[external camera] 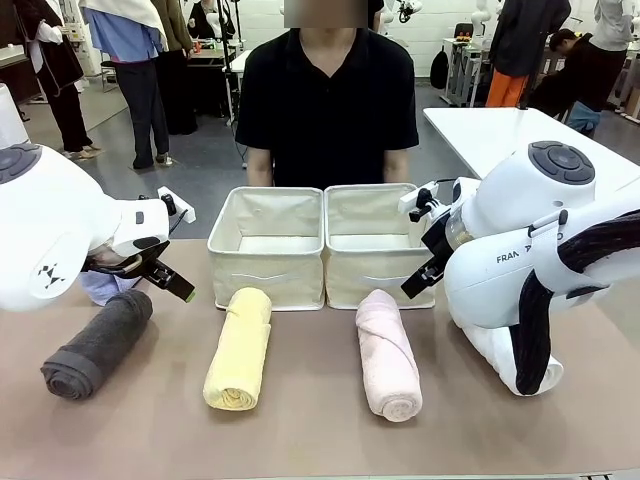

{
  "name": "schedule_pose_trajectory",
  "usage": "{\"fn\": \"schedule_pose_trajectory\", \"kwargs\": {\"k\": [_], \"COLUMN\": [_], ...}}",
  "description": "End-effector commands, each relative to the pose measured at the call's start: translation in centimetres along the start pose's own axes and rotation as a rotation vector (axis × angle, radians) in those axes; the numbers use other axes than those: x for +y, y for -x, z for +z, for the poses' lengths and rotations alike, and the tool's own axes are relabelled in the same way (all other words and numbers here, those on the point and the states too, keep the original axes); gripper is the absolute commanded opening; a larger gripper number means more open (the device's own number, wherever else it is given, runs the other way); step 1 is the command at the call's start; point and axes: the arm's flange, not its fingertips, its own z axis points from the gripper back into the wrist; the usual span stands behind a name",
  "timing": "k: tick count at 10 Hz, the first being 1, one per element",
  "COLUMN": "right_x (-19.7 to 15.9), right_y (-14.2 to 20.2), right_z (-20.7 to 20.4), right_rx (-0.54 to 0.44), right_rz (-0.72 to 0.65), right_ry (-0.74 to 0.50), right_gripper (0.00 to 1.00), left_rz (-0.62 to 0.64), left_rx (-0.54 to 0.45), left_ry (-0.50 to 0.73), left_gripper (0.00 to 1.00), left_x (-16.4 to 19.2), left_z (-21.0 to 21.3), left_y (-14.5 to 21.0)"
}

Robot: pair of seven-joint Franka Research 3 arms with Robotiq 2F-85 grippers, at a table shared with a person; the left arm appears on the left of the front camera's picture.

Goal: Sort the towels based on their folding style.
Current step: Pick up one triangle-folded towel and place it in the left Fabric basket.

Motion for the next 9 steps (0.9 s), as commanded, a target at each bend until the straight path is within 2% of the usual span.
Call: {"fn": "schedule_pose_trajectory", "kwargs": {"k": [1, 2, 3, 4, 5, 6, 8, 9], "right_x": [0.0, 0.0, 0.2, -0.1, -0.4, -0.4, 0.8, 1.2], "right_y": [0.0, 0.0, -0.8, -1.9, -3.4, -4.6, -5.5, -5.7], "right_z": [0.0, 0.0, 4.1, 8.1, 11.9, 15.3, 22.3, 24.8], "right_rx": [0.000, 0.000, -0.047, -0.071, -0.059, -0.059, -0.105, -0.125], "right_rz": [0.000, 0.000, 0.012, 0.025, 0.013, 0.009, 0.006, -0.001], "right_ry": [0.000, 0.000, 0.054, 0.037, 0.051, 0.064, 0.125, 0.136], "right_gripper": [1.00, 1.00, 1.00, 1.00, 1.00, 1.00, 1.00, 1.00], "left_rz": [-0.001, 0.000, -0.036, -0.085, -0.137, -0.159, -0.170, -0.165], "left_rx": [0.000, 0.000, -0.046, -0.043, 0.024, 0.031, -0.007, -0.015], "left_ry": [0.000, 0.000, -0.028, -0.027, -0.014, -0.036, -0.086, -0.106], "left_gripper": [1.00, 1.00, 1.00, 1.00, 1.00, 1.00, 1.00, 1.00], "left_x": [0.0, 0.0, -0.1, 0.3, 0.4, 0.3, -0.2, -0.1], "left_z": [0.0, 0.0, 3.5, 6.7, 9.8, 12.9, 19.2, 21.0], "left_y": [0.0, 0.0, -1.6, -3.5, -5.4, -7.2, -8.4, -8.7]}}
